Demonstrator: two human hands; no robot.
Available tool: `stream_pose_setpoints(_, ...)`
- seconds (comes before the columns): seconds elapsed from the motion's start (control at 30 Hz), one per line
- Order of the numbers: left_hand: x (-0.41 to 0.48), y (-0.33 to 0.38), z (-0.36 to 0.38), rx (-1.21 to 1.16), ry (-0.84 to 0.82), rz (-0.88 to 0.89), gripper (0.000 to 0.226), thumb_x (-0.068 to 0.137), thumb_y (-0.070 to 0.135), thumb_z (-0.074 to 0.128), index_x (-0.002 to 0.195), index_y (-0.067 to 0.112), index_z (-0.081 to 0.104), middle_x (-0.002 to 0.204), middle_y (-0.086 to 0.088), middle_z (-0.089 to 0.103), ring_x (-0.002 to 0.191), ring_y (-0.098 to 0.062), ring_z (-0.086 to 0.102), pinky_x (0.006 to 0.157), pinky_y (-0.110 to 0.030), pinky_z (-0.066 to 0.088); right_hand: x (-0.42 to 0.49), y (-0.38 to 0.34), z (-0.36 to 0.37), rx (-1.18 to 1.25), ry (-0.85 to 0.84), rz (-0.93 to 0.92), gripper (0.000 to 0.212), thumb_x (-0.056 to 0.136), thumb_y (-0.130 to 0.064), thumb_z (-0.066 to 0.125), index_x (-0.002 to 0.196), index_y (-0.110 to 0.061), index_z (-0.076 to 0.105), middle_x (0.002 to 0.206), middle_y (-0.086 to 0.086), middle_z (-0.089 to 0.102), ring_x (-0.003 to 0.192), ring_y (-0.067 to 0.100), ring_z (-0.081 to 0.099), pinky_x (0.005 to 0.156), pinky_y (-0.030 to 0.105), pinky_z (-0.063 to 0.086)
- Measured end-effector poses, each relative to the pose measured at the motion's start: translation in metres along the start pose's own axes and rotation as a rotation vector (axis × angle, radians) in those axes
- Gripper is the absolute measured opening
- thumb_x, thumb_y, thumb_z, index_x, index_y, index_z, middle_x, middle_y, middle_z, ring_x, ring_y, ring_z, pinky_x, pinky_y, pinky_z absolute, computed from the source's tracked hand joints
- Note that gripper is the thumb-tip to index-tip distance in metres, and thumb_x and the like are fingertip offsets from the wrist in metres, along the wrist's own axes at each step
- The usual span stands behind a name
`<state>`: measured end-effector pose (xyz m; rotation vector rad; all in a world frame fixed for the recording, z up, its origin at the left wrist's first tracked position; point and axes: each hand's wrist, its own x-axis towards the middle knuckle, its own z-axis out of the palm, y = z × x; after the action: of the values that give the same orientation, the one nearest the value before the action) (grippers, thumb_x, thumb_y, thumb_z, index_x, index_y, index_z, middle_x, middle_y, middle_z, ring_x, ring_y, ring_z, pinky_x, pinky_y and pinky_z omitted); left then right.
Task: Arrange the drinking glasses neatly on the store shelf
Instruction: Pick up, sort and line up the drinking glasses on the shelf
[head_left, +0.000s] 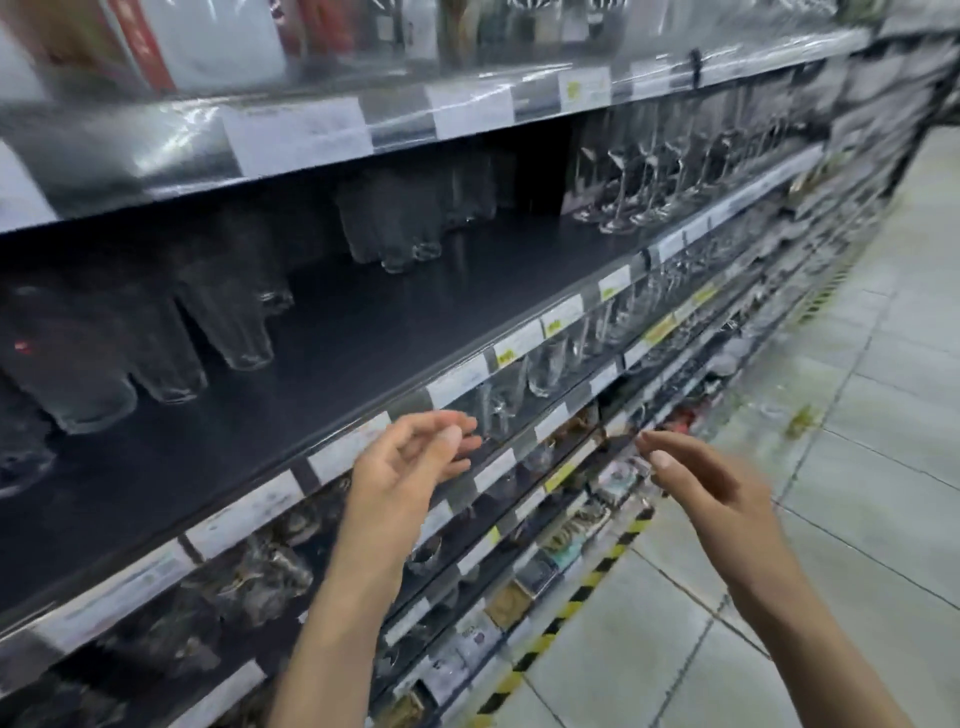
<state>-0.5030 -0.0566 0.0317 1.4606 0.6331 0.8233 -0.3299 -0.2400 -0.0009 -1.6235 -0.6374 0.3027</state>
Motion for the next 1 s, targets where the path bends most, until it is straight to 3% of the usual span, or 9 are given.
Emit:
stream_pose_setpoints(0.17,0.040,-0.001,0.099,0.006,-0.029,-0.016,0.015,0.097,0.009,0.057,0.104,0.007,0.070,0.104,-0.002,0.076,0.100,-0.019,0.072,0.093,-0.042,0.055,0.060,0.023,-0.080,0.015,0.019,0.024,0.018,0.092,-0.028,0.064,0.106,-0.035,0.073,0.108,-0.018,0.074,0.103,-0.002,0.067,0.088,0.026,0.049)
stream_pose_setpoints(0.43,0.102,0.004,0.205,0.015,-0.045,0.011,0.017,0.098,0.009,0.056,0.105,0.010,0.071,0.104,0.000,0.076,0.099,-0.016,0.072,0.089,-0.038,0.057,0.152,0.035,-0.148,-0.023,-0.020,0.028,0.027,0.082,-0.044,0.063,0.107,-0.038,0.072,0.105,-0.024,0.072,0.100,-0.007,0.065,0.079,0.012,0.047)
stream_pose_setpoints(0.53,0.122,-0.002,0.221,0.039,-0.041,0.003,0.017,0.098,0.010,0.056,0.104,0.011,0.071,0.104,0.000,0.076,0.100,-0.017,0.072,0.091,-0.040,0.056,0.184,0.039,-0.154,-0.033,-0.054,0.017,0.024,0.085,-0.041,0.064,0.108,-0.039,0.071,0.105,-0.026,0.071,0.100,-0.008,0.065,0.076,0.011,0.048)
stream_pose_setpoints(0.73,0.177,-0.014,0.232,0.062,0.048,-0.001,0.017,0.097,0.012,0.056,0.106,0.010,0.071,0.105,0.001,0.076,0.099,-0.016,0.072,0.092,-0.042,0.055,0.259,0.053,-0.142,-0.043,-0.151,-0.021,0.021,0.091,-0.034,0.064,0.111,-0.036,0.071,0.107,-0.025,0.071,0.104,-0.006,0.063,0.086,0.018,0.048)
stream_pose_setpoints(1.0,0.271,-0.025,0.239,0.006,0.222,-0.035,0.015,0.097,0.009,0.057,0.103,0.010,0.071,0.101,-0.001,0.077,0.096,-0.019,0.073,0.086,-0.037,0.057,0.375,0.058,-0.107,-0.039,-0.307,-0.085,0.020,0.091,-0.035,0.065,0.110,-0.036,0.071,0.105,-0.027,0.070,0.102,-0.008,0.063,0.079,0.006,0.048)
